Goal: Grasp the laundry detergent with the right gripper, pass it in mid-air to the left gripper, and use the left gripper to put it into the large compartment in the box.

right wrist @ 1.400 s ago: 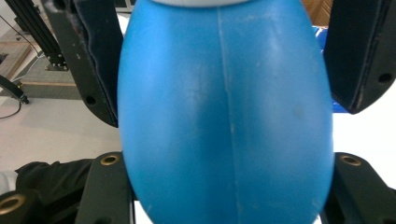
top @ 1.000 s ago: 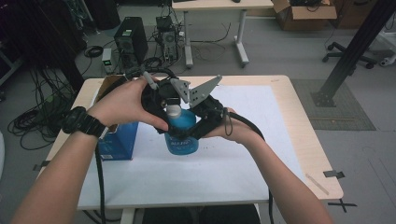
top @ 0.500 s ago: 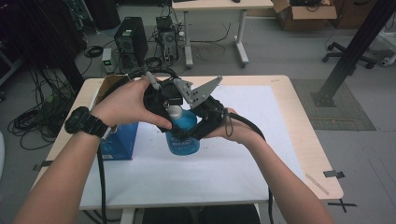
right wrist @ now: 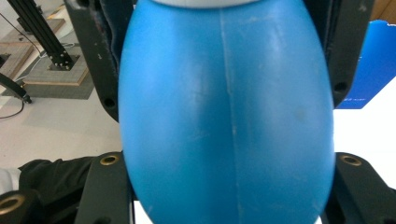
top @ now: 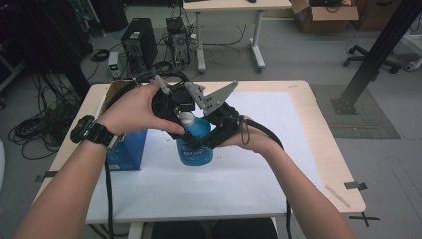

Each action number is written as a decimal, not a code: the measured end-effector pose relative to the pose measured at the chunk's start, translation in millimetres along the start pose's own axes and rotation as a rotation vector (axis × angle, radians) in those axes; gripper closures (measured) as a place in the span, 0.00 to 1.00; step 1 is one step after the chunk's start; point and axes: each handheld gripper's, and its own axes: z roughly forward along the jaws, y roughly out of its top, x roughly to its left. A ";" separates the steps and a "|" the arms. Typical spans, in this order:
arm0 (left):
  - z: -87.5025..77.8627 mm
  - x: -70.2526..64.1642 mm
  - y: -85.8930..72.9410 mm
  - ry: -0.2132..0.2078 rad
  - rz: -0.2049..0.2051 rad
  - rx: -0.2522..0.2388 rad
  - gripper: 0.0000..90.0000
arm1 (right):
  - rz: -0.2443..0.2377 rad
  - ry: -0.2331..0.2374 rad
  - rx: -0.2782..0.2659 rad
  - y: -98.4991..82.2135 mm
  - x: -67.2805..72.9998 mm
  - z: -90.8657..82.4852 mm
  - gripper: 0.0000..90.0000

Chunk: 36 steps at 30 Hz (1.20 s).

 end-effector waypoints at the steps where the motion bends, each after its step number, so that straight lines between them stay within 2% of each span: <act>1: -1.1 0.4 1.0 0.001 -0.008 -0.001 0.42 | 0.003 0.000 -0.005 -0.1 -0.4 -0.5 0.45; 3: -1.7 0.7 1.8 0.000 -0.014 0.003 0.42 | 0.008 0.004 -0.007 -0.1 -0.7 -0.9 0.45; 5: -2.8 1.9 2.8 0.007 -0.030 0.021 0.42 | 0.018 0.014 -0.014 -0.1 -0.8 -1.3 0.33; 6: -4.0 2.9 3.0 0.016 -0.044 0.023 0.42 | 0.026 -0.017 -0.007 -1.0 -1.0 -1.7 0.22; 8: -7.1 4.7 3.1 0.028 -0.068 0.032 0.42 | 0.029 -0.025 -0.008 -2.0 -1.3 -2.2 0.18; 9: -9.1 5.3 2.8 0.037 -0.089 0.028 0.42 | 0.039 -0.027 -0.009 -3.9 -2.2 -3.2 0.13; 10: -14.2 7.4 2.1 0.053 -0.124 0.041 0.42 | 0.046 -0.048 0.009 -8.6 -4.0 -6.4 0.09; 11: -14.2 7.4 2.1 0.053 -0.124 0.041 0.42 | 0.046 -0.048 0.009 -8.6 -4.0 -6.4 0.09; 14: -23.4 10.2 0.5 0.088 -0.183 0.054 0.42 | 0.058 -0.089 0.062 -17.3 -7.0 -14.1 0.07; 16: -31.0 12.5 -1.0 0.116 -0.228 0.056 0.42 | 0.057 -0.132 0.104 -23.3 -8.6 -21.1 0.07; 19: -44.3 18.3 -4.4 0.167 -0.323 0.047 0.42 | 0.077 -0.198 0.180 -32.4 -11.5 -32.1 0.07; 24: -69.2 30.0 -13.1 0.262 -0.528 0.032 0.42 | 0.119 -0.290 0.325 -50.3 -16.2 -51.9 0.08; 30: -96.0 41.8 -28.8 0.345 -0.775 0.019 0.42 | 0.158 -0.360 0.448 -72.8 -21.1 -77.4 0.09; 33: -107.6 44.5 -38.9 0.386 -0.864 0.009 0.42 | 0.174 -0.370 0.482 -84.5 -23.4 -89.3 0.09; 36: -117.9 46.9 -52.3 0.400 -0.943 -0.006 0.42 | 0.210 -0.383 0.506 -98.0 -27.0 -100.4 0.09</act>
